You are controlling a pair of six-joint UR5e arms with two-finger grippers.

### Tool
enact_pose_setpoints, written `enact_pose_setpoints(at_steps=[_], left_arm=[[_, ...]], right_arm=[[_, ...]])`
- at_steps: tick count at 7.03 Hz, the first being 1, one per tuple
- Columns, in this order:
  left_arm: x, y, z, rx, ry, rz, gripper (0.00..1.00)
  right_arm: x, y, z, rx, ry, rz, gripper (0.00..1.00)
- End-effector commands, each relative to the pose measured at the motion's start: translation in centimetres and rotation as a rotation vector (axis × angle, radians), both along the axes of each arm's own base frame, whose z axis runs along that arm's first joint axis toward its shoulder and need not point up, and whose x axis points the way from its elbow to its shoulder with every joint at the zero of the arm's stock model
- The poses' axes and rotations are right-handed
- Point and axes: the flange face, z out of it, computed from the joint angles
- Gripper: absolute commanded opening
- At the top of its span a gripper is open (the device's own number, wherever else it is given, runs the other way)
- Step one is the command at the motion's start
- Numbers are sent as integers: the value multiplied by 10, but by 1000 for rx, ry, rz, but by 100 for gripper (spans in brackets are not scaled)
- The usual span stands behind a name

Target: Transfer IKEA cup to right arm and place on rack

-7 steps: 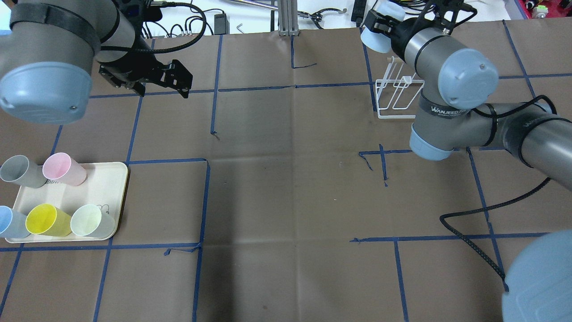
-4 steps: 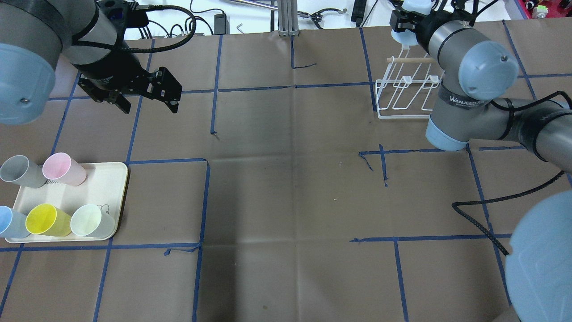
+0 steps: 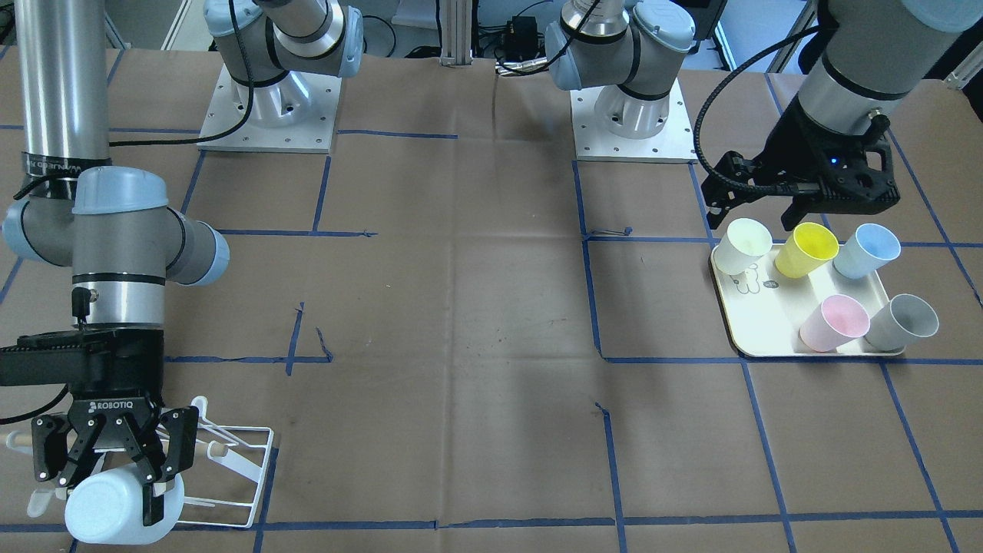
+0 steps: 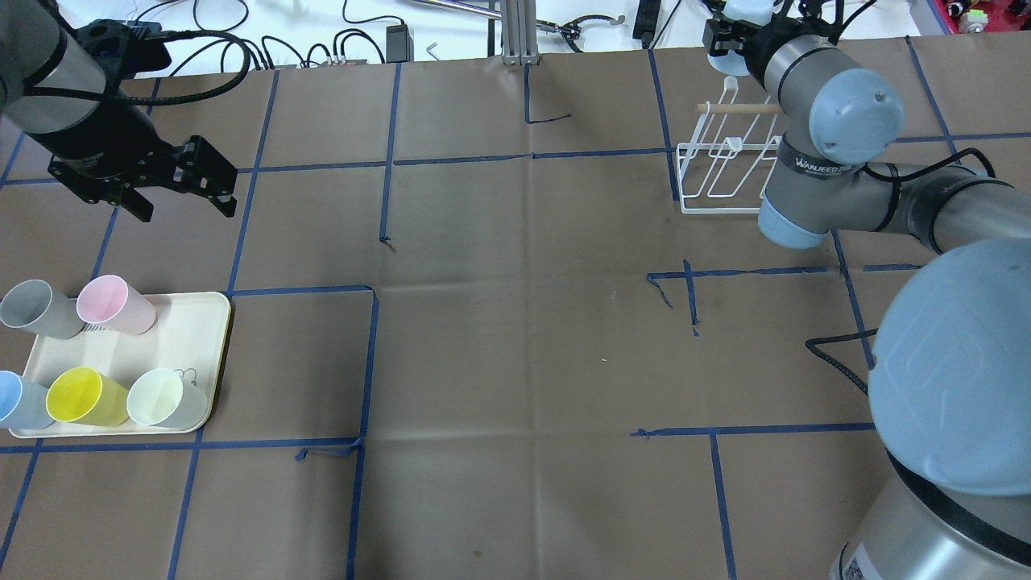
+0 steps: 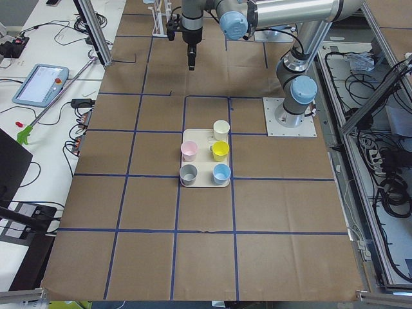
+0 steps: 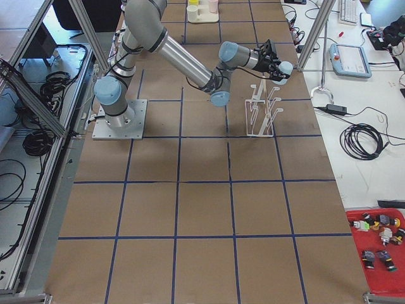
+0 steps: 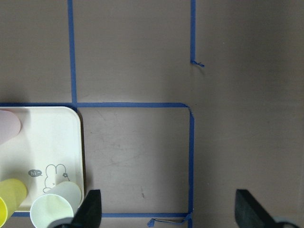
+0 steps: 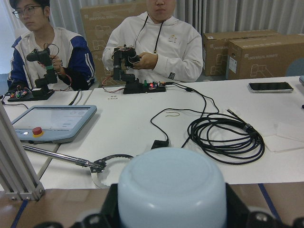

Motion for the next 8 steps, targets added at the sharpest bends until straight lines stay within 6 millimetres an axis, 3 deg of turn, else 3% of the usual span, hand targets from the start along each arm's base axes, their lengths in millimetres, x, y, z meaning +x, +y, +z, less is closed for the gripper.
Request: enact_pose_setpoints(at_steps=[1,4,5,6,8], left_arm=[[47,37,-24,62,-44,-49,98],[91,109,-64,94,-10,-33,97],[101,118,-76,103,5,-14,97],[97,125,-81,106,9,-14,97],[100,122,-105,83,-4,-10,96]], right_arm=[[-6,-5,-16,-1,0,-7,23],[-8,-5,-34,27,4,-30,23],[-8,-1,-41,31,2,-31,23],[-6,2,-43,37,1,-31,23],[-3,4,-45,43,0,-47,26]])
